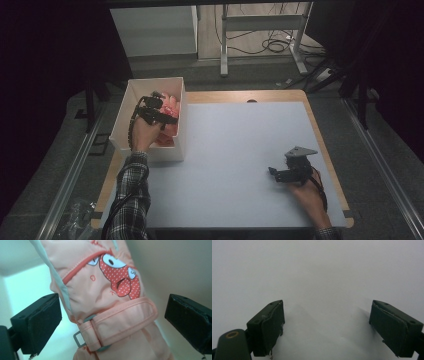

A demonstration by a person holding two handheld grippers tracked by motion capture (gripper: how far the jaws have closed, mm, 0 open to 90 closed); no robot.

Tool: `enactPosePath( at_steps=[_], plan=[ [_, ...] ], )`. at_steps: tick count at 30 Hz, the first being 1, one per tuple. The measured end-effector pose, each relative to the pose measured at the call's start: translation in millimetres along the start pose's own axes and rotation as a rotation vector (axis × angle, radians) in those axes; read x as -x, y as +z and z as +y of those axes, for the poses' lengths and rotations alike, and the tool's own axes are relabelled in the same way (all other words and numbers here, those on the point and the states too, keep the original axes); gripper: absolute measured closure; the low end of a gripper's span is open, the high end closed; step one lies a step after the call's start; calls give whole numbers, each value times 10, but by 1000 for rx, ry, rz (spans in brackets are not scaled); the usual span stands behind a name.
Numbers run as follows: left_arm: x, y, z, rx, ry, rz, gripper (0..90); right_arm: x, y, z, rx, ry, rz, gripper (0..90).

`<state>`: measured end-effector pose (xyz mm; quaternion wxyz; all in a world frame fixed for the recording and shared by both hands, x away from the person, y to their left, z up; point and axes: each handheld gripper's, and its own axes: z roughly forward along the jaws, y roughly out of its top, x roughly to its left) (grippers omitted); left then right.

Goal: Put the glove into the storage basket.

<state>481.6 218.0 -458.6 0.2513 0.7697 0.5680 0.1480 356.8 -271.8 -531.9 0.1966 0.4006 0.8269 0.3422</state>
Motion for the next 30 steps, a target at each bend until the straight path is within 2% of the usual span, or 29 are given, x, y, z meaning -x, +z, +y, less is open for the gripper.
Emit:
enactPosePath(
  at_steps=[9, 14, 19, 25, 30],
  plan=[
    [39, -129, -11, 82, 39, -4, 11, 0, 0, 0, 0, 0, 0, 131],
    [72, -183, -49, 108, 57, -9, 12, -1, 0, 0, 0, 1, -1, 131],
    [113, -232, -99, 122, 81, -6, 13, -1, -1, 0, 0, 0, -1, 130],
    [186, -318, -159, 133, 124, 17, 14, -1, -1, -1, -1, -1, -2, 130],
    [207, -368, -198, 146, 135, 18, 15, -1, -1, -1, -1, -1, -2, 130]
  ],
)
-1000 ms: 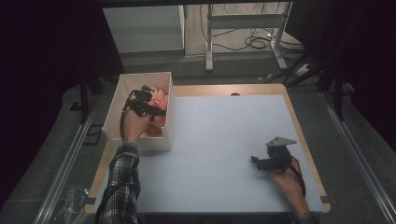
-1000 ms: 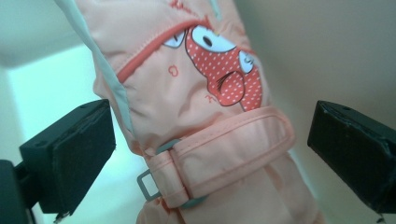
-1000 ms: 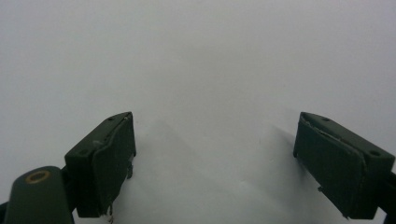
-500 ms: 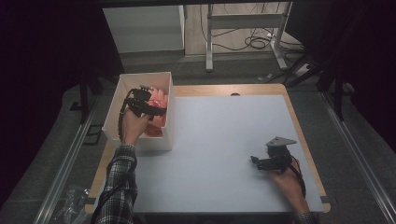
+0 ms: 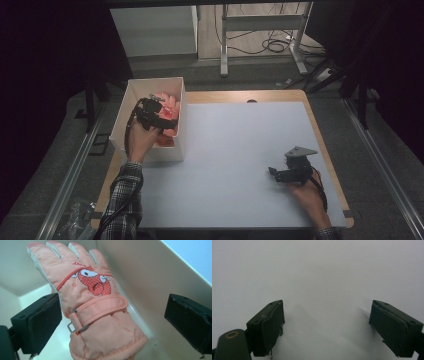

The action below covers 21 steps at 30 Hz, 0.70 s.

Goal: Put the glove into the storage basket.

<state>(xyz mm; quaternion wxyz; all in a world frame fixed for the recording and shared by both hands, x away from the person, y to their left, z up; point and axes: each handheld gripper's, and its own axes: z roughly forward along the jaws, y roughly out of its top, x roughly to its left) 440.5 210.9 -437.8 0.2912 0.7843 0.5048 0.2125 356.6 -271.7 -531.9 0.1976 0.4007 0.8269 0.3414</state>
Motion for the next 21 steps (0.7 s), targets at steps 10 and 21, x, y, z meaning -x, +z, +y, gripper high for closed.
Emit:
enactPosePath(
  at_steps=[10, 21],
  plan=[
    [12, -116, -124, 31, -2, -19, 15, -1, 0, 0, 0, 0, -1, 130],
    [15, -257, -259, 58, 1, -26, 15, -1, 0, 0, 0, -1, -1, 130]
  ],
)
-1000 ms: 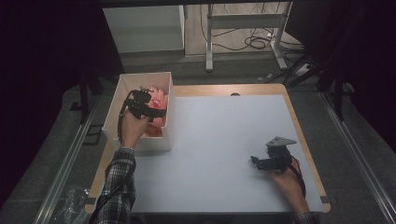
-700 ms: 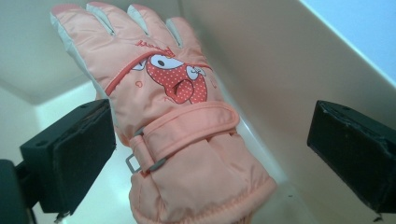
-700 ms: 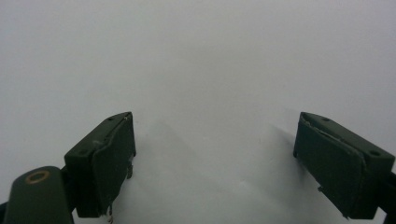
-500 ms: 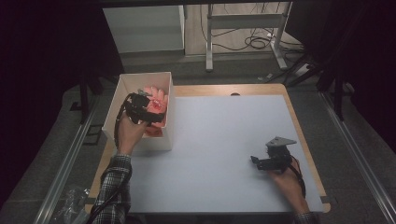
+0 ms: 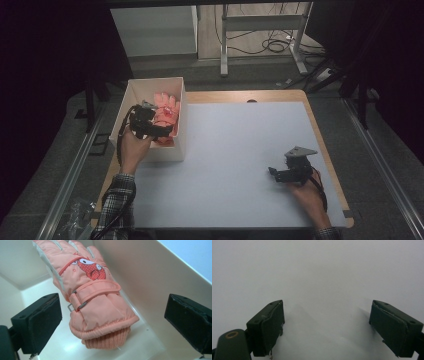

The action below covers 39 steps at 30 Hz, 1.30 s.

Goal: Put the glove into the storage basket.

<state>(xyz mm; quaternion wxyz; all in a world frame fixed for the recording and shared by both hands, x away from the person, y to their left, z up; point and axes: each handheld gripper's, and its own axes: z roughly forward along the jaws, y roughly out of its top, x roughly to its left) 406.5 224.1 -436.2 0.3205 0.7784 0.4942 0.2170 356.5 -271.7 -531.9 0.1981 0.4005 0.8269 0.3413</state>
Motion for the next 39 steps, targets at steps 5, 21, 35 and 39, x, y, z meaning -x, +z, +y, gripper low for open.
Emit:
enactPosePath(
  at_steps=[5, 21, 35, 39],
  plan=[
    [2, -44, -42, 11, 3, -1, 15, 0, -1, 0, -1, -1, -1, 130],
    [48, -226, -300, 44, 0, -35, 15, -3, -3, 1, -2, -1, -2, 130],
    [183, -361, -531, 66, 11, -79, 17, -4, -3, 2, -1, -3, -3, 130],
    [247, -378, -584, 70, 20, -97, 18, -4, -3, 2, -1, -3, -3, 130]
  ],
)
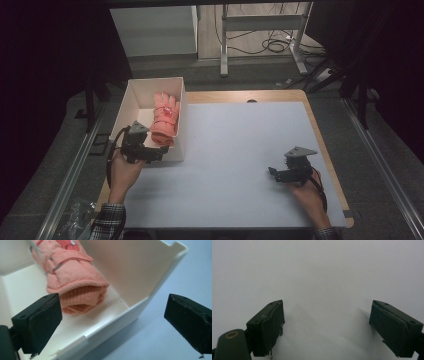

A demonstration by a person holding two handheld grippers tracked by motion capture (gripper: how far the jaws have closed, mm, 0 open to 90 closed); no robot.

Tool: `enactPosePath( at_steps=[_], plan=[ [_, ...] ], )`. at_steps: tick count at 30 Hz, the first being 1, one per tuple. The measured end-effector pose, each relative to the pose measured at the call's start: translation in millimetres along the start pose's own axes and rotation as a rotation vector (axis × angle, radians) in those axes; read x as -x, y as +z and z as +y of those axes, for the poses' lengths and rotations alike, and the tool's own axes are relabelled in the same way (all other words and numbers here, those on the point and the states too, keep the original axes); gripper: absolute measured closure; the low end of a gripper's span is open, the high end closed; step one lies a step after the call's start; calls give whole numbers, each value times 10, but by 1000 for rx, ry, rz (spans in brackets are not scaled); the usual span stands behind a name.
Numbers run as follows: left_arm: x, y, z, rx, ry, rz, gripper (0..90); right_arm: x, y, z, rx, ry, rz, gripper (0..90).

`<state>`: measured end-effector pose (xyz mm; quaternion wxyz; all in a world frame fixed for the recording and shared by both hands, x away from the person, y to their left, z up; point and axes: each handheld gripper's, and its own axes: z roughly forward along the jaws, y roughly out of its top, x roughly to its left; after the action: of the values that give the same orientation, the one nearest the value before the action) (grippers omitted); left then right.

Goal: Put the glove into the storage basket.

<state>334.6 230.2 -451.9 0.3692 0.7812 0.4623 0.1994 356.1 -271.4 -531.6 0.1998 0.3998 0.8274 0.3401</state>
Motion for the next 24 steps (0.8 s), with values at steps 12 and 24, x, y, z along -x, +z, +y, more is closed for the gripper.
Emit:
enactPosePath(
  at_steps=[12, 24],
  plan=[
    [255, 26, -125, 9, 31, -58, 19, 0, 0, -1, 1, -1, -1, 130],
    [629, 139, -139, 8, 101, -142, 20, -1, 0, -1, 1, -1, -1, 129]
  ],
)
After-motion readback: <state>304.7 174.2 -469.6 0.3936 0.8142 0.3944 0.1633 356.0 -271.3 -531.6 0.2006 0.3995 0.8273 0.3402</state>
